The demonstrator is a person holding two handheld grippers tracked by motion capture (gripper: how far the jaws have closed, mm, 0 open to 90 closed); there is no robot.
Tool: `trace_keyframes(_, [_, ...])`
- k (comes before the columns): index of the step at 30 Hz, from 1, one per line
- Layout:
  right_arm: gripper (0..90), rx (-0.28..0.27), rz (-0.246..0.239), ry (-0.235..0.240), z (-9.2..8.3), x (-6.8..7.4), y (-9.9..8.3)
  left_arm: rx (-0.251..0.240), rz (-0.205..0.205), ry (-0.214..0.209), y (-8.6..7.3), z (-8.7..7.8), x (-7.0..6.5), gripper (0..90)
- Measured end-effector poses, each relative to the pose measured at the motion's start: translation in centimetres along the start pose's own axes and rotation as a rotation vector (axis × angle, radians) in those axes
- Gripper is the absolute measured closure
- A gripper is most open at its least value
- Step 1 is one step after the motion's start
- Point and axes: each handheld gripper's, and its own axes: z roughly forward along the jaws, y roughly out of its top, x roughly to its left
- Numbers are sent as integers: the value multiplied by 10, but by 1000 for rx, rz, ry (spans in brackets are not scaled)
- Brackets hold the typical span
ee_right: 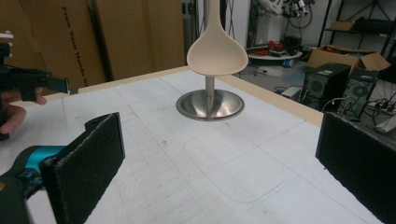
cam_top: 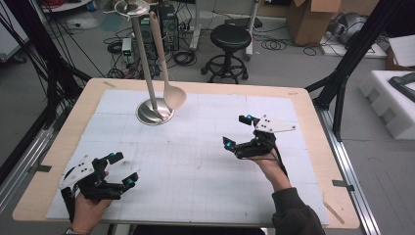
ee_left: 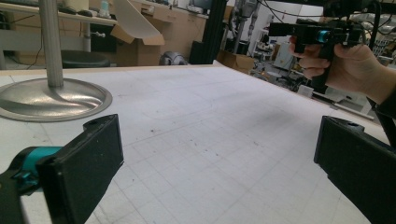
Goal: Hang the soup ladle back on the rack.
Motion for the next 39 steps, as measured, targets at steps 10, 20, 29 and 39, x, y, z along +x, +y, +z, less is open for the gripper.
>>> trace_keyframes(10, [2, -7, 0, -28, -20, 1, -16, 3, -4, 2, 0, 1, 0, 18])
trace_keyframes(20, [2, 1, 22, -54, -32, 4, -36, 6, -5, 3, 0, 1, 0, 18])
trace_keyframes(29, [2, -16, 14, -102, -42, 8, -44, -2, -13, 2, 0, 0, 1, 18])
trace_keyframes(39, [2, -13, 15, -89, -55, 9, -56, 9, -2, 4, -1, 1, 1, 18])
